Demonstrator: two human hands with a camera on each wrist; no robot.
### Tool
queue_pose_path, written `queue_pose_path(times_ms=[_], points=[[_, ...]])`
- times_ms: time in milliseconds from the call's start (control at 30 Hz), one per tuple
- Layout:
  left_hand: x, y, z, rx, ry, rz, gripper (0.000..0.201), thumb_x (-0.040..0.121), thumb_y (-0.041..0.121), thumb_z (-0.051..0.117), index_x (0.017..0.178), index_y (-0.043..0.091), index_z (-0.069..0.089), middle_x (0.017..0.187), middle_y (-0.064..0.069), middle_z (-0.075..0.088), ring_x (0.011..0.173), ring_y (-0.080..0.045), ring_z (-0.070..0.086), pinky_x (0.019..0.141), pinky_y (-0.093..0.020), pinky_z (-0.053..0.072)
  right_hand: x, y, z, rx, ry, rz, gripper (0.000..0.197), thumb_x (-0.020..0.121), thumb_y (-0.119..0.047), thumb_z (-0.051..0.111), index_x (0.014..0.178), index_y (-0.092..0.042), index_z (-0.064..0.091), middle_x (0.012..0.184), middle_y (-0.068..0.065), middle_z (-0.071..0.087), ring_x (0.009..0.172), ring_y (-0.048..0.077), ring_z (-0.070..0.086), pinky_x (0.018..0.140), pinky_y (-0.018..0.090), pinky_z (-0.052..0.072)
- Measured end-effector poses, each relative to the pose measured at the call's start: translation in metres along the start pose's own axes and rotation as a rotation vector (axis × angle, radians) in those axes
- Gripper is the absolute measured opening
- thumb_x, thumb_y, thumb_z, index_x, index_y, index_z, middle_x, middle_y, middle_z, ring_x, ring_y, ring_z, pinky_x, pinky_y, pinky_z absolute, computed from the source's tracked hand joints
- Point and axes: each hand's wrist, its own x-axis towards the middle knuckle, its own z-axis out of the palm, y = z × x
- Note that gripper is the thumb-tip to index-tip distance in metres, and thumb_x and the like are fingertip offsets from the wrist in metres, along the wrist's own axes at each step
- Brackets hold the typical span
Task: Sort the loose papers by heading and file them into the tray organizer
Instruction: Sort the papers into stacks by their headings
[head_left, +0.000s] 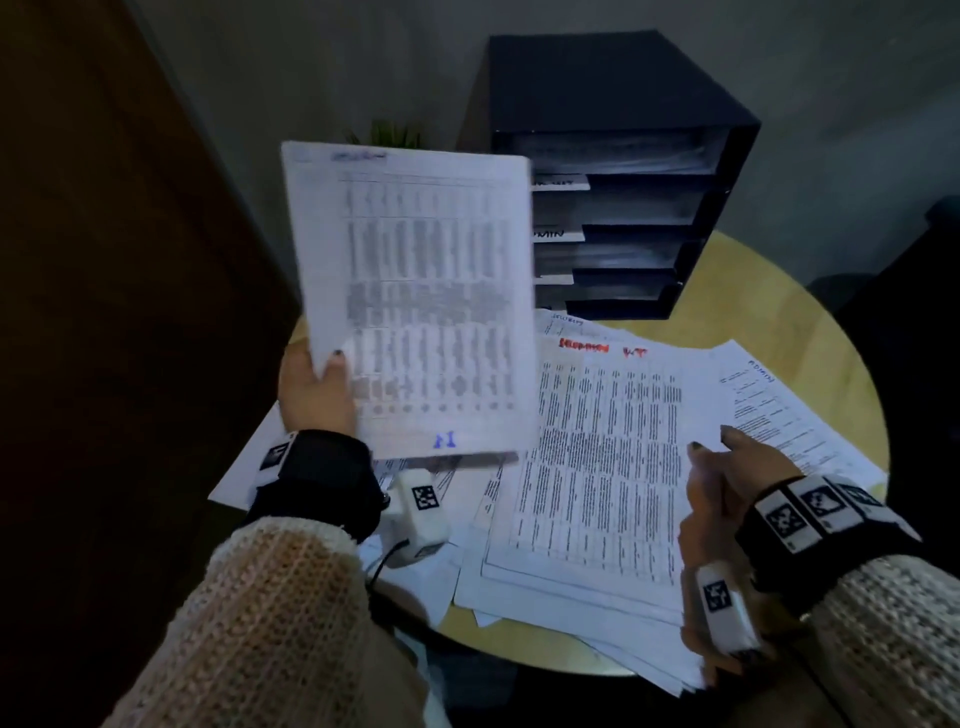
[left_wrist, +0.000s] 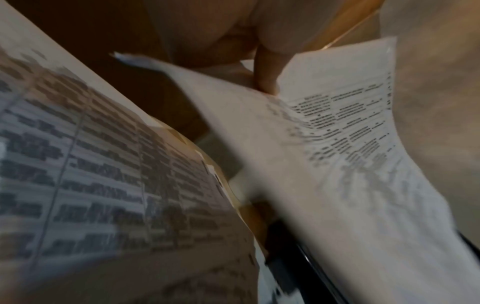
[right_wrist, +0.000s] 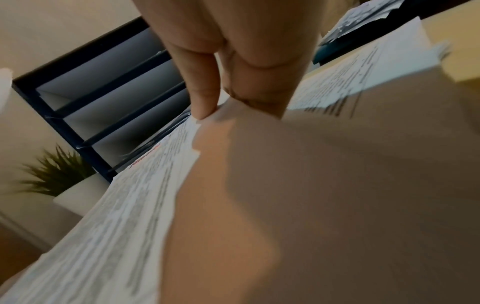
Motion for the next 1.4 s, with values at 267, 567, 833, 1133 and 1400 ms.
queue_pose_path(times_ms=[267, 567, 833, 1133, 1400], points=[[-0.061, 0.000, 0.057, 0.187, -0.514, -0.038, 0.029, 0.097, 0.017, 0.050, 0.125, 0.013, 0.057, 0.120, -0.006, 0.064, 0.096, -0.021, 0.058, 0.075, -0.022, 0.036, -0.018, -0.009, 0.003, 0.662, -0.078, -0.067, 0.023, 0.097, -0.013, 0.047, 0.116, -0.022, 0.055, 0.041, -0.008, 0.057, 0.026, 0.004, 0.042, 0.035, 0.010, 0.036], [-0.083, -0.007, 0.074, 0.221, -0.757, -0.190, 0.032, 0.095, 0.029, 0.053, 0.122, 0.015, 0.062, 0.118, -0.005, 0.065, 0.102, -0.025, 0.060, 0.083, -0.026, 0.044, -0.035, -0.017, 0.006, 0.874, -0.258, -0.112, 0.048, 0.087, 0.008, 0.041, 0.116, -0.022, 0.064, 0.090, 0.016, 0.074, 0.079, 0.036, 0.068, 0.069, 0.050, 0.057], [-0.086, -0.007, 0.078, 0.092, -0.805, -0.196, 0.038, 0.086, 0.039, 0.064, 0.121, 0.027, 0.053, 0.109, 0.009, 0.057, 0.100, -0.015, 0.057, 0.092, -0.034, 0.046, -0.041, -0.019, 0.007, 0.976, -0.412, -0.213, 0.054, 0.081, 0.003, 0.052, 0.126, -0.025, 0.058, 0.127, 0.022, 0.058, 0.116, 0.048, 0.053, 0.092, 0.073, 0.035], [-0.080, -0.004, 0.081, -0.143, -0.870, -0.257, 0.018, 0.086, 0.019, 0.067, 0.102, 0.026, 0.065, 0.105, 0.004, 0.068, 0.104, -0.017, 0.063, 0.088, -0.023, 0.048, -0.033, -0.011, -0.002, 0.679, -0.198, -0.197, 0.055, 0.096, -0.004, 0.044, 0.057, -0.035, 0.068, 0.047, -0.025, 0.061, 0.045, -0.009, 0.060, 0.042, 0.010, 0.048], [-0.078, -0.010, 0.085, 0.077, -0.636, -0.148, 0.041, 0.099, 0.031, 0.046, 0.134, 0.012, 0.050, 0.136, -0.003, 0.054, 0.126, -0.024, 0.049, 0.106, -0.035, 0.038, -0.021, -0.019, 0.005, 0.823, -0.239, -0.026, 0.064, 0.089, -0.066, 0.029, 0.098, -0.015, 0.066, 0.095, 0.010, 0.073, 0.084, 0.028, 0.065, 0.074, 0.037, 0.048]])
